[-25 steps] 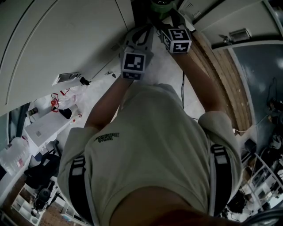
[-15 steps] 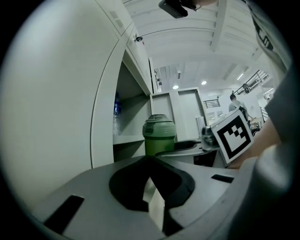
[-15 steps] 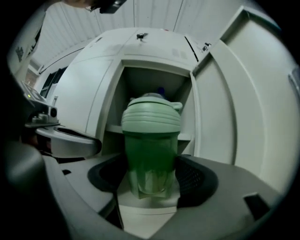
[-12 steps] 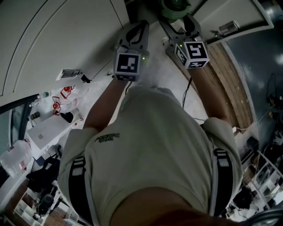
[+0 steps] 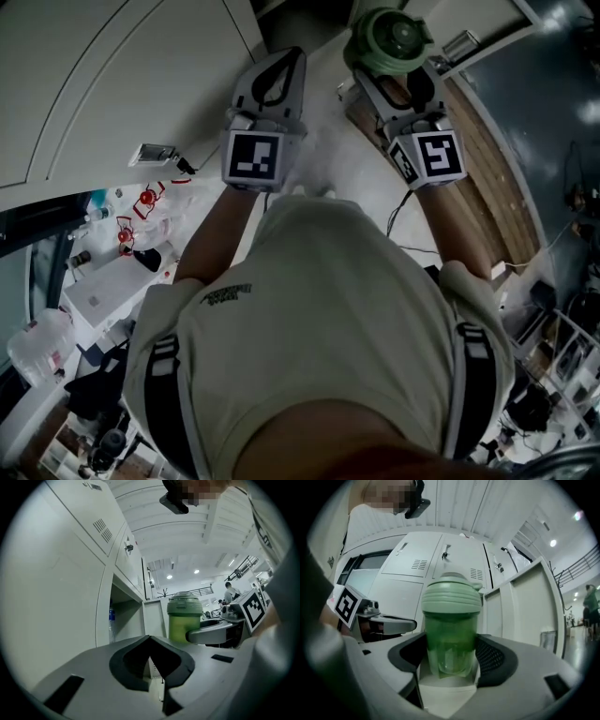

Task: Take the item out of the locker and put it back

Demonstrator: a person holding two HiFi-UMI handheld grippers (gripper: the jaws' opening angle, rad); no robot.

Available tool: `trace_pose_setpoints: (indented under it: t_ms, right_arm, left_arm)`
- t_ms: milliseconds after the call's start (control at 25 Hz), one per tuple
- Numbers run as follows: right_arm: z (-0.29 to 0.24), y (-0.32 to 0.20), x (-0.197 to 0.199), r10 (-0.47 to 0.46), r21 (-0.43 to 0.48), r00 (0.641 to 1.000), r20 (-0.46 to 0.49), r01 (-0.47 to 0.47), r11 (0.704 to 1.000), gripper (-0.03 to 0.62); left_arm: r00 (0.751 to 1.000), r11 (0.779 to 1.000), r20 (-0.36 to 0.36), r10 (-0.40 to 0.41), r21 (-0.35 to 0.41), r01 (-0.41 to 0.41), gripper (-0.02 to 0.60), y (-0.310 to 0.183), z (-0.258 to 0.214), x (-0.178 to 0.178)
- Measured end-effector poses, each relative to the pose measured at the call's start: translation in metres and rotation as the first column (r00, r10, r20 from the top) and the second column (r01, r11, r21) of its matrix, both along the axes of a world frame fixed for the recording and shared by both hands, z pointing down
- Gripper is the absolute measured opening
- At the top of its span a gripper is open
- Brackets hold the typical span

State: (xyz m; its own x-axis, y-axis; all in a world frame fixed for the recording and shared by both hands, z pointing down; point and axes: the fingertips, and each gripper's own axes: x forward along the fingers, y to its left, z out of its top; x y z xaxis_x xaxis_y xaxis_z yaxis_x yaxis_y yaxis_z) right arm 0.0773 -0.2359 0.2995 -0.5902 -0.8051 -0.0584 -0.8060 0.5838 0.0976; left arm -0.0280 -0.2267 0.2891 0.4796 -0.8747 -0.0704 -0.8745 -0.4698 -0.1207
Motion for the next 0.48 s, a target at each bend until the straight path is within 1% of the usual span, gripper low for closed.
trace_pose_setpoints:
  t_ms: [120, 240, 320, 480]
  right_arm:
    - [0.003, 0.018, 0.006, 0.013, -0.004, 1.000, -0.007, -0.013, 1.000, 0.334]
    - [0.012, 0.034, 0.012, 0.015, -0.015, 0.999, -0.028, -0.016, 1.000, 0.334]
    - [0.016, 0.043, 0.016, 0.024, -0.033, 1.000, -0.018, -0.024, 0.999, 0.334]
    - [0.014, 0.057, 0.012, 0.016, -0.014, 1.000, 0.011, -0.015, 1.000, 0.334]
  left_arm:
    - [1.000, 1.000, 0.023, 0.007, 0.013, -0.007, 0.015, 0.008, -0.001, -0.002]
    - [1.000, 1.000, 0.027, 0.010, 0.007, -0.010, 0.015, 0.016, 0.000, -0.003]
    - [1.000, 1.000, 0.024, 0.015, 0.003, -0.015, 0.015, 0.022, 0.001, -0.002]
    - [1.000, 1.000, -0.002, 0.028, -0.005, -0.028, 0.015, 0.035, 0.010, -0.003]
